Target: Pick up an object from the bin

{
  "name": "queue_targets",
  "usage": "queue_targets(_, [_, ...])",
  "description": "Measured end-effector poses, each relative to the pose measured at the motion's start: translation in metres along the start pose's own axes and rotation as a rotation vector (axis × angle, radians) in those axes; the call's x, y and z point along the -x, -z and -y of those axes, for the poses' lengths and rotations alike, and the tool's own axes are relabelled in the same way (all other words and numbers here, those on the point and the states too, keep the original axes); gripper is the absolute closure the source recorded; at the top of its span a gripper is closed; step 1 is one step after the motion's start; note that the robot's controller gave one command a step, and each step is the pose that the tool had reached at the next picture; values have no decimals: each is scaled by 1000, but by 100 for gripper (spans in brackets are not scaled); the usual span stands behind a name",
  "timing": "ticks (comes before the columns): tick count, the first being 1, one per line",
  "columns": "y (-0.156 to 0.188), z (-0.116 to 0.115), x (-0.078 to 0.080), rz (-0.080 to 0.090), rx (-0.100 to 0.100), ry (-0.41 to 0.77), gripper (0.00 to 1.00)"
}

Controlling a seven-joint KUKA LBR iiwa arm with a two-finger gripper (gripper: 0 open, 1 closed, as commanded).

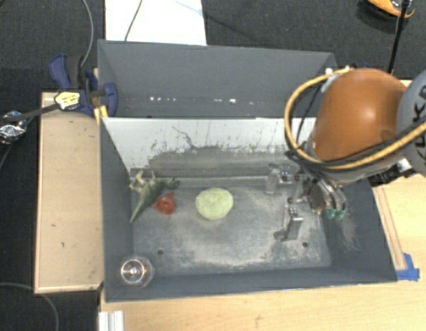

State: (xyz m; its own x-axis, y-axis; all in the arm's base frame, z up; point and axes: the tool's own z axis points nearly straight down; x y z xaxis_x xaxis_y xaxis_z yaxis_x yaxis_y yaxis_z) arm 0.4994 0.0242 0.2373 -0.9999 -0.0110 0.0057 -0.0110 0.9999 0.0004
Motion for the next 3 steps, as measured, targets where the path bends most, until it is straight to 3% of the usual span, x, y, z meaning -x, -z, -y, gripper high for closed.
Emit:
queue_targets(1, [4,0,1,8,0,-1,0])
queue_targets(2, [-42,-31,23,15,0,-7,0])
queue_targets(3, [-97,-31,34,13,5,-45,0])
